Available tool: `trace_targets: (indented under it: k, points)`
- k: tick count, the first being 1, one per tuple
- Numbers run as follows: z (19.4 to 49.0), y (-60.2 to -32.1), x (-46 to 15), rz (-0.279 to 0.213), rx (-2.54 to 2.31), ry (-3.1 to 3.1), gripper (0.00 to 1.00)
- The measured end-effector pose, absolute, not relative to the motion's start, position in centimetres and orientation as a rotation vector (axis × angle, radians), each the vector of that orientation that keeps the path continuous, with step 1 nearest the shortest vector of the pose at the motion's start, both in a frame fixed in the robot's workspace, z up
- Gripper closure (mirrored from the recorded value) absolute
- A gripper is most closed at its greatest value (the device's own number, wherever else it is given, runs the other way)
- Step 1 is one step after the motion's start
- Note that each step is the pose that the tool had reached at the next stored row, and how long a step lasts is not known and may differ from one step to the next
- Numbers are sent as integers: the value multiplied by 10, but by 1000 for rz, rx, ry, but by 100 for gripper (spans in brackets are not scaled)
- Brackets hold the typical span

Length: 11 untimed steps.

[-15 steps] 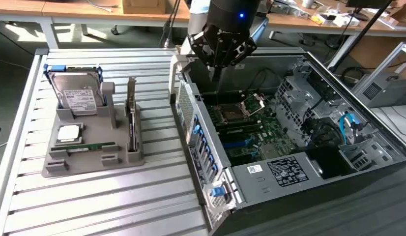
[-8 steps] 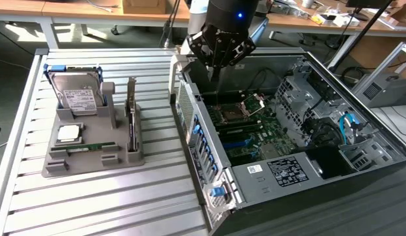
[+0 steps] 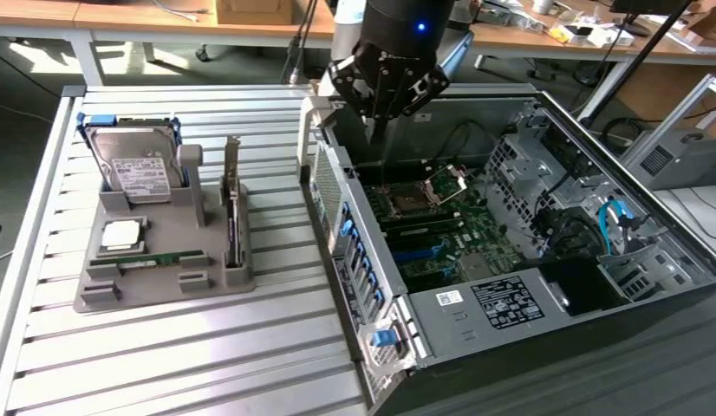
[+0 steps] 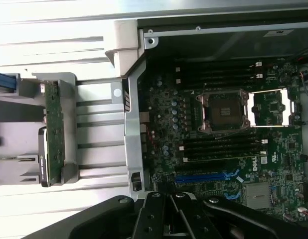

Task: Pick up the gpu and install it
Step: 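Reach for the gpu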

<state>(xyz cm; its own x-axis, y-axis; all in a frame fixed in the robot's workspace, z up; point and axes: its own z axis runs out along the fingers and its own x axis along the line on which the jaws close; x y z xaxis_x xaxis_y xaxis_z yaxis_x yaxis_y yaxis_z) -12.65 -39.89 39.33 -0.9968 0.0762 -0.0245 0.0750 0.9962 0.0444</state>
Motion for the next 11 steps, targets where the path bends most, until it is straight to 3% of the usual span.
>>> trace_targets:
  k: [11]
  points:
    - [393, -399, -134, 68, 118, 3112, 90]
